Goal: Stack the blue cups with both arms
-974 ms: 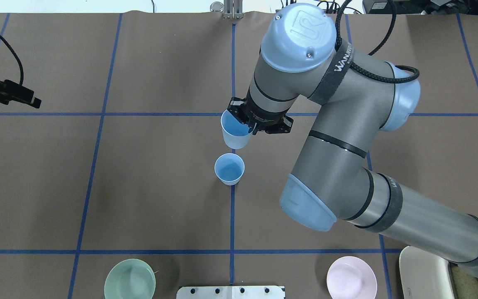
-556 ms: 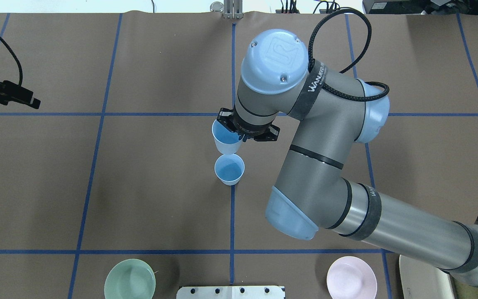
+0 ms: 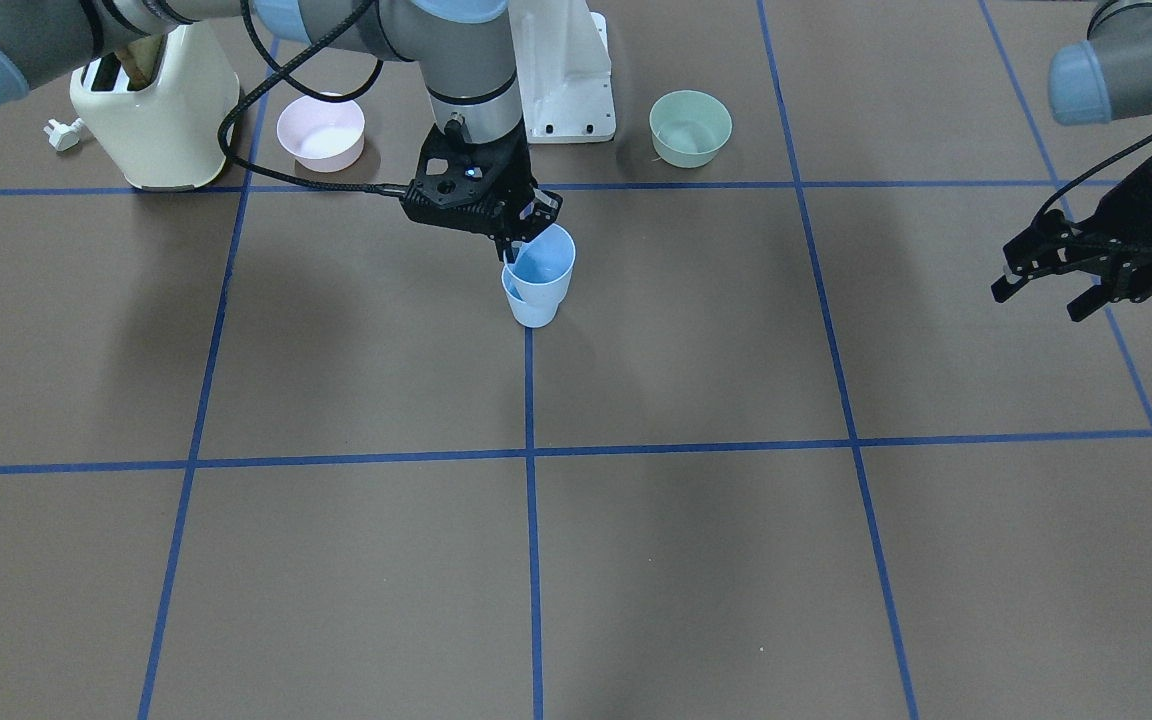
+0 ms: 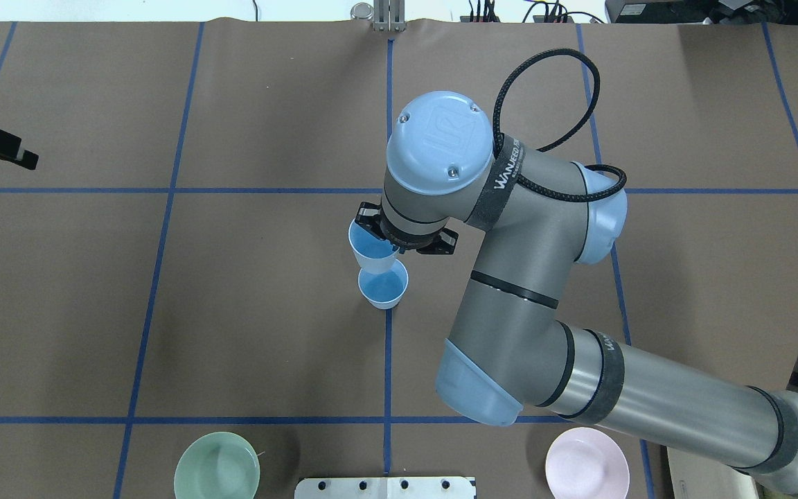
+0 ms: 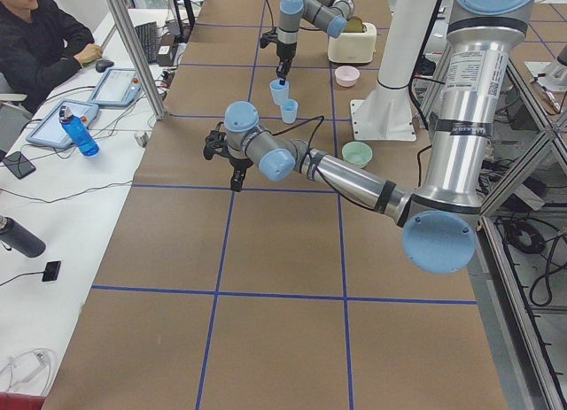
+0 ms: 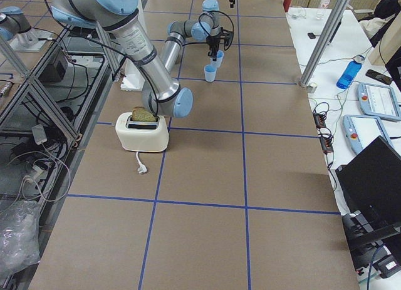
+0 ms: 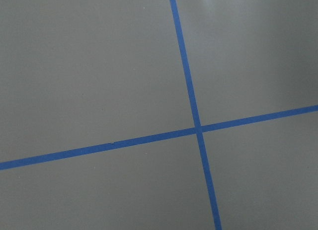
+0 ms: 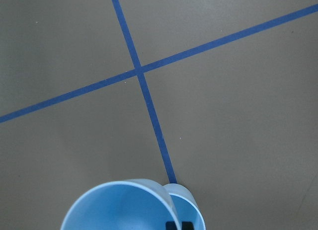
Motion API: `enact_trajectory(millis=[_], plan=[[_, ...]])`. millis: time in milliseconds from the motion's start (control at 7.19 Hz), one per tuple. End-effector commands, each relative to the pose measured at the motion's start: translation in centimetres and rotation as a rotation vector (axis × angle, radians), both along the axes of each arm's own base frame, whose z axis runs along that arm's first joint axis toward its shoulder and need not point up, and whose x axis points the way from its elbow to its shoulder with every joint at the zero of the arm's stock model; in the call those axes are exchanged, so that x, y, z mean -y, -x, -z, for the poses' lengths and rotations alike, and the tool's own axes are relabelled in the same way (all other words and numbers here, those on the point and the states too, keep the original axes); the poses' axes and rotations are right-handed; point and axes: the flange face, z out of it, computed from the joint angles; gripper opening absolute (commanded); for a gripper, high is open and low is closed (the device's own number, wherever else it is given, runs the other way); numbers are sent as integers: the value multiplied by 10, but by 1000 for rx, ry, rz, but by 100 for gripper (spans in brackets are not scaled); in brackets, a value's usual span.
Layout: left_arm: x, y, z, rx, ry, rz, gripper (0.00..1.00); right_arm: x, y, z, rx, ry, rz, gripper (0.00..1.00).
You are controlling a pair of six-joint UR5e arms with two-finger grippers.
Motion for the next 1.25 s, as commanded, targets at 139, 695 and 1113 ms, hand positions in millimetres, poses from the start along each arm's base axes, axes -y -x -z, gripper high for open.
enact_trajectory(millis=[139,695,1113], plan=[[-17,65,-45,6,-39,21,98,-4,-1,2,6,-7,3,0],[-6,125,-94,53,-100,32,98,-9,1,-7,-6,-7,5,0],[-3,152,-101,-2,-102,39,98,-24,7,-8,-3,-8,3,0]])
